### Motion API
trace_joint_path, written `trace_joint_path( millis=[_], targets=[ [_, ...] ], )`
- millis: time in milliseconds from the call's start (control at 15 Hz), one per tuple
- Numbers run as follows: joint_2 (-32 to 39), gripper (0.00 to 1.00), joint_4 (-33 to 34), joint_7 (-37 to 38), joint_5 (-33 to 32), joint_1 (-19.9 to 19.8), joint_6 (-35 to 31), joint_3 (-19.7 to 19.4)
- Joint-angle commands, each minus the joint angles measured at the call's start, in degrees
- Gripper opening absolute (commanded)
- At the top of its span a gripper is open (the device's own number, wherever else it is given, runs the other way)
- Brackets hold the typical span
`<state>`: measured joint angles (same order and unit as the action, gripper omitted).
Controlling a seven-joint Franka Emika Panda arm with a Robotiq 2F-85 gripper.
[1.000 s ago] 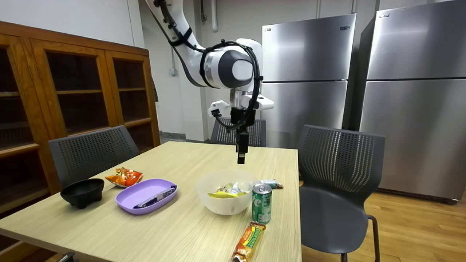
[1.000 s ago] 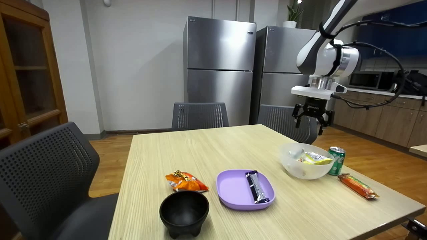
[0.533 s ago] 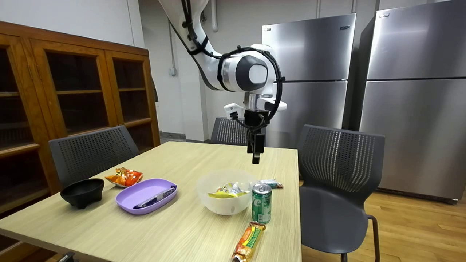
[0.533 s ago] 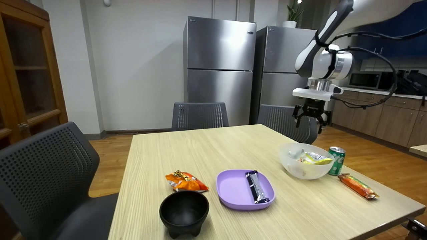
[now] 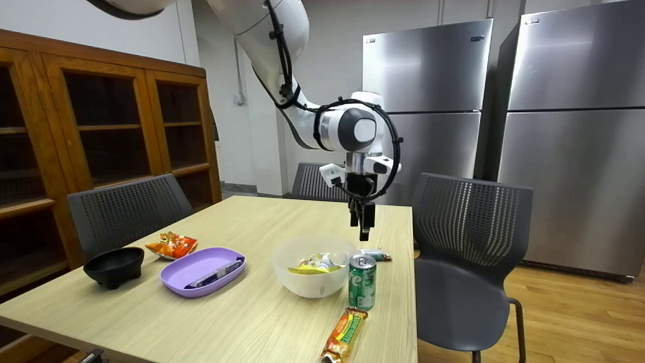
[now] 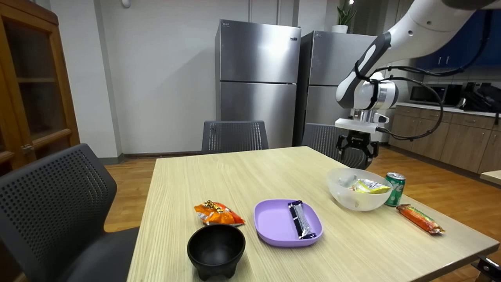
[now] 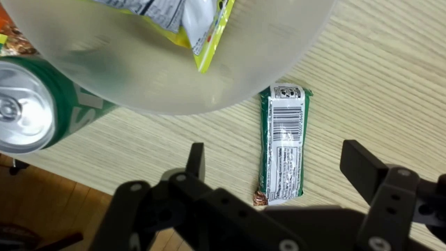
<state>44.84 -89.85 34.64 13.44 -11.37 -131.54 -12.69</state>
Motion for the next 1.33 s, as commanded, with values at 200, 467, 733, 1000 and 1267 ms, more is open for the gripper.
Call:
trace_joint_path(
  millis=[200,467,733,1000,1267],
  targets=[
    [8.7,1.0,11.3,-0.7,-1.6,-0.9,4.3,-0.6],
    [12.1,1.0,14.4,-0.1,-2.4,-0.5,5.0,-1.0],
    [14.9,1.0,16.9,0.5,-3.0,-0.3,5.2,-1.1],
    [16.6,1.0,18.3,0.4,-3.1,-0.2,5.5,-1.1],
    [16.9,1.0,18.6,0.0,-3.0,-0.4,5.6,-0.9]
  ],
)
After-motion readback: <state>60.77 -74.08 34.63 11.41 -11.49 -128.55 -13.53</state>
